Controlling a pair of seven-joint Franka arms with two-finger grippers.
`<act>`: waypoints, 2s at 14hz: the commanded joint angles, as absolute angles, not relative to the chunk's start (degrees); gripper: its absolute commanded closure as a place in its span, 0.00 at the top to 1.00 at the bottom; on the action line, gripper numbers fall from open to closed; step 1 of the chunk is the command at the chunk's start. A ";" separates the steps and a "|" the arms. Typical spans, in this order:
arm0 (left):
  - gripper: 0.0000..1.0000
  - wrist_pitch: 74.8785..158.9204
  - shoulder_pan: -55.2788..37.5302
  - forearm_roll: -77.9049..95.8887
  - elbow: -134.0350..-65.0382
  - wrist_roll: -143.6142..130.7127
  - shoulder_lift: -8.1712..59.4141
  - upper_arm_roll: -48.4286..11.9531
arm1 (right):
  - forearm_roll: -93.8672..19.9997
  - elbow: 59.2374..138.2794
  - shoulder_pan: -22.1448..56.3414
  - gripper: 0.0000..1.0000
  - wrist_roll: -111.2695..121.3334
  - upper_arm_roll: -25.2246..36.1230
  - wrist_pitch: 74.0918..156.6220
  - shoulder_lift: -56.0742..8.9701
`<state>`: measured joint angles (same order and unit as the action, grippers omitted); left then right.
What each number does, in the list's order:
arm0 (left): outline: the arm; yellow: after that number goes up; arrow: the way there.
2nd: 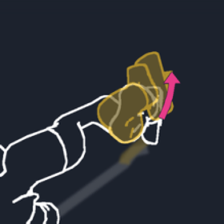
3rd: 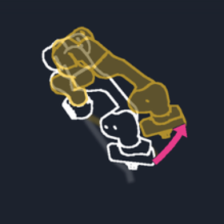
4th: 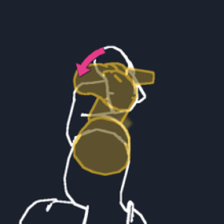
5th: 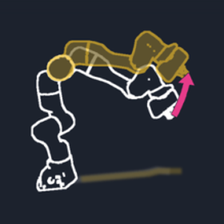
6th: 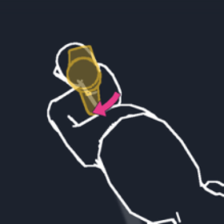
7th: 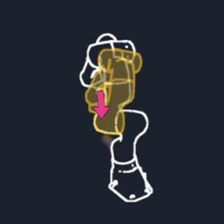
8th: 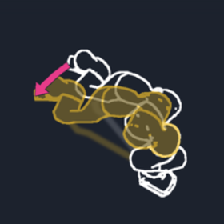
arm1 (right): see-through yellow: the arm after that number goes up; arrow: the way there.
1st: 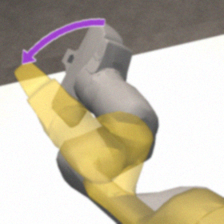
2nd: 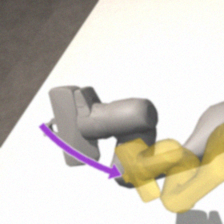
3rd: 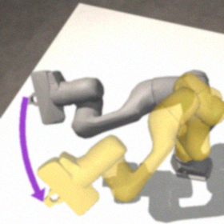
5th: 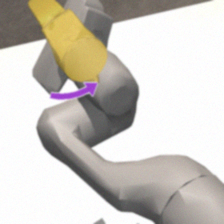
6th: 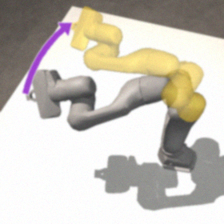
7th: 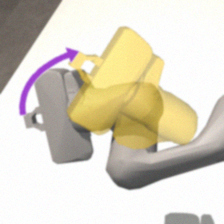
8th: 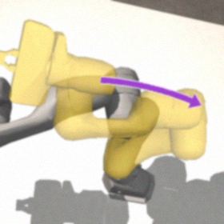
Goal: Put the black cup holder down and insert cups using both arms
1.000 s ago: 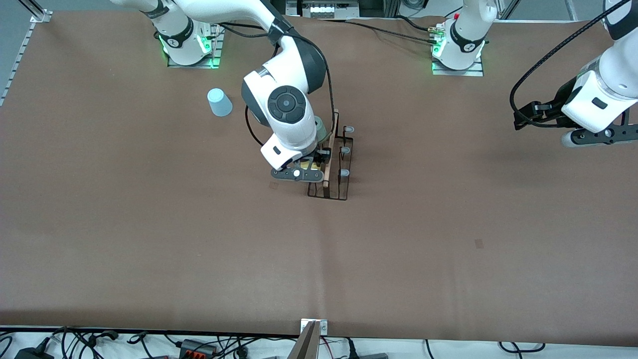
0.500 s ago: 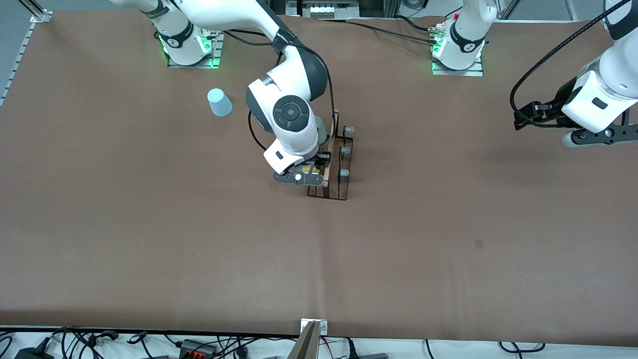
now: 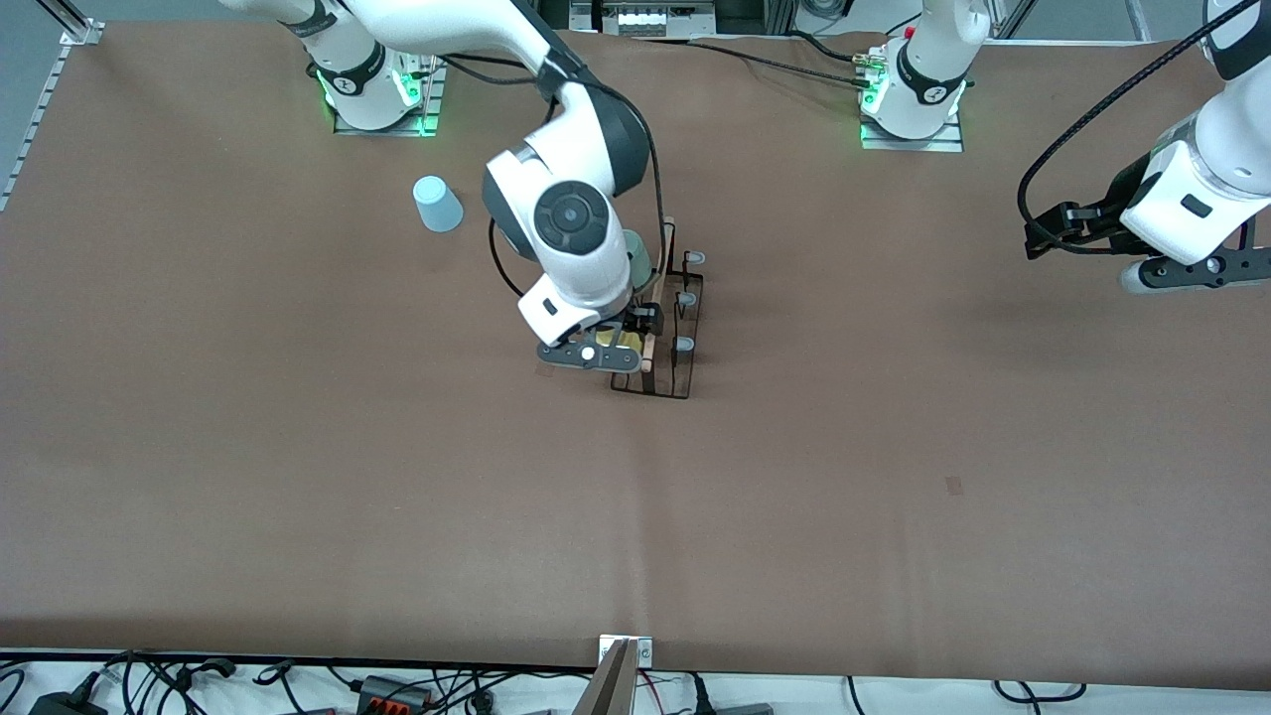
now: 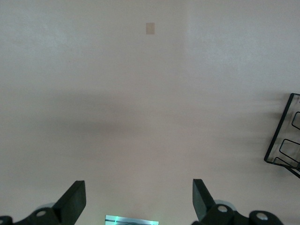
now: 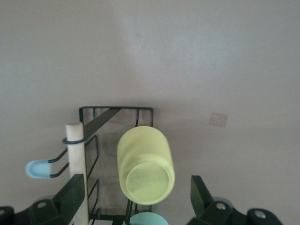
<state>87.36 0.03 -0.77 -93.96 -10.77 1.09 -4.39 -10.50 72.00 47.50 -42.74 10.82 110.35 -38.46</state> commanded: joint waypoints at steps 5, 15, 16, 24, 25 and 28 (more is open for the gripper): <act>1.00 86.40 0.53 0.44 -93.69 -10.63 0.62 -4.39 | -10.54 72.51 44.92 1.00 -33.78 23.00 99.78 -28.31; 1.00 86.40 0.53 0.44 -93.60 -10.63 0.62 -4.39 | -10.55 69.79 34.02 1.00 -13.54 30.13 90.09 -24.34; 1.00 86.40 0.53 0.44 -93.60 -10.63 0.62 -4.39 | -10.46 68.83 33.84 1.00 -12.75 30.41 89.91 -24.35; 1.00 86.40 0.44 0.44 -93.60 -10.63 0.62 -4.39 | 0.68 70.84 1.46 1.00 -4.40 0.93 89.91 -17.68; 1.00 86.40 0.44 0.44 -93.60 -10.63 0.62 -4.39 | 1.05 71.01 -1.20 1.00 -3.35 -1.30 89.56 -17.32; 1.00 86.40 0.44 0.44 -93.60 -10.63 0.62 -4.40 | 1.49 72.15 -1.84 1.00 -0.88 -1.14 89.30 -16.44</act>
<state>87.26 0.09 -0.77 -93.96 -10.77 1.09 -4.33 0.28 69.46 -0.92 -2.14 0.41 89.28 -18.27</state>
